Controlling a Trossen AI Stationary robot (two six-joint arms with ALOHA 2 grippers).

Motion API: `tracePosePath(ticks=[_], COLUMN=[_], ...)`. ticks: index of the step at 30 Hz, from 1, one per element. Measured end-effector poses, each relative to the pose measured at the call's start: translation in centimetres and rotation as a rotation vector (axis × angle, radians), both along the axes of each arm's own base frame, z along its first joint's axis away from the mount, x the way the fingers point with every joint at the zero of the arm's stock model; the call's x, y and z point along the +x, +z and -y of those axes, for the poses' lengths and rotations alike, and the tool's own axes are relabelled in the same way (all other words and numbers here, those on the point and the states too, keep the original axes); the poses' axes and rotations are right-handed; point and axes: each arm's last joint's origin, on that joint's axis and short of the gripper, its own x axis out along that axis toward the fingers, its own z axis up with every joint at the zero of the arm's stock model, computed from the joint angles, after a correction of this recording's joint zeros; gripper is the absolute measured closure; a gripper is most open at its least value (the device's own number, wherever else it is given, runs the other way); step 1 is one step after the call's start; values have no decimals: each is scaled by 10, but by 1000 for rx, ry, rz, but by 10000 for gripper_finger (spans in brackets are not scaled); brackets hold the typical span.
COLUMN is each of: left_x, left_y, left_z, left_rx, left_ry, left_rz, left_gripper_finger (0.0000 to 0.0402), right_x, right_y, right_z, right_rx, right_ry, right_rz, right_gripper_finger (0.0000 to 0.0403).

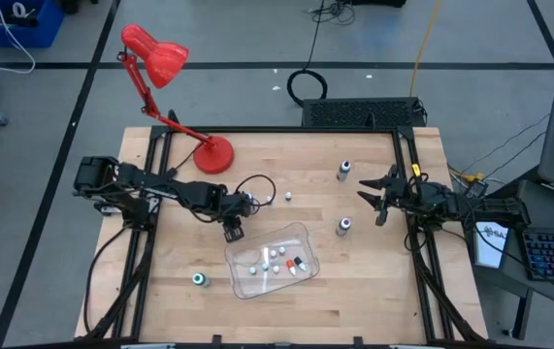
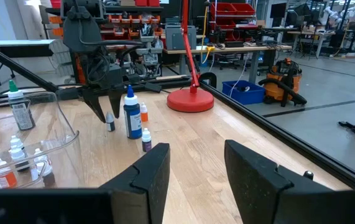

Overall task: Pick & Place food coloring
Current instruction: Put the left small black food coloring into the bin

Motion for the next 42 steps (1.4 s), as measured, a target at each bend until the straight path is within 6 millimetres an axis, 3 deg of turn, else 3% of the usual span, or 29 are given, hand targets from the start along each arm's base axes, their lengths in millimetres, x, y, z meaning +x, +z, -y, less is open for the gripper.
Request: tracePosePath(ticks=[11,23,29,35,42], left_x=[-1,-1,-1,12,28], left_y=[0,0,5,41,108], left_z=[0,0,0,6,30], left_rx=[-3,-5,-4,65,88], left_ry=[0,-1,-4,-42,-108], left_rz=[-12,-11,-36,-59,29], left_gripper_finger=[255,345,346,346,346], right_x=[0,0,0,0,0], right_y=[0,0,0,0,0], right_z=[0,0,0,0,0], right_rx=[0,0,0,0,0], right_ry=[0,0,0,0,0], right_rz=[0,0,0,0,0], right_gripper_finger=[261,261,261,261,261])
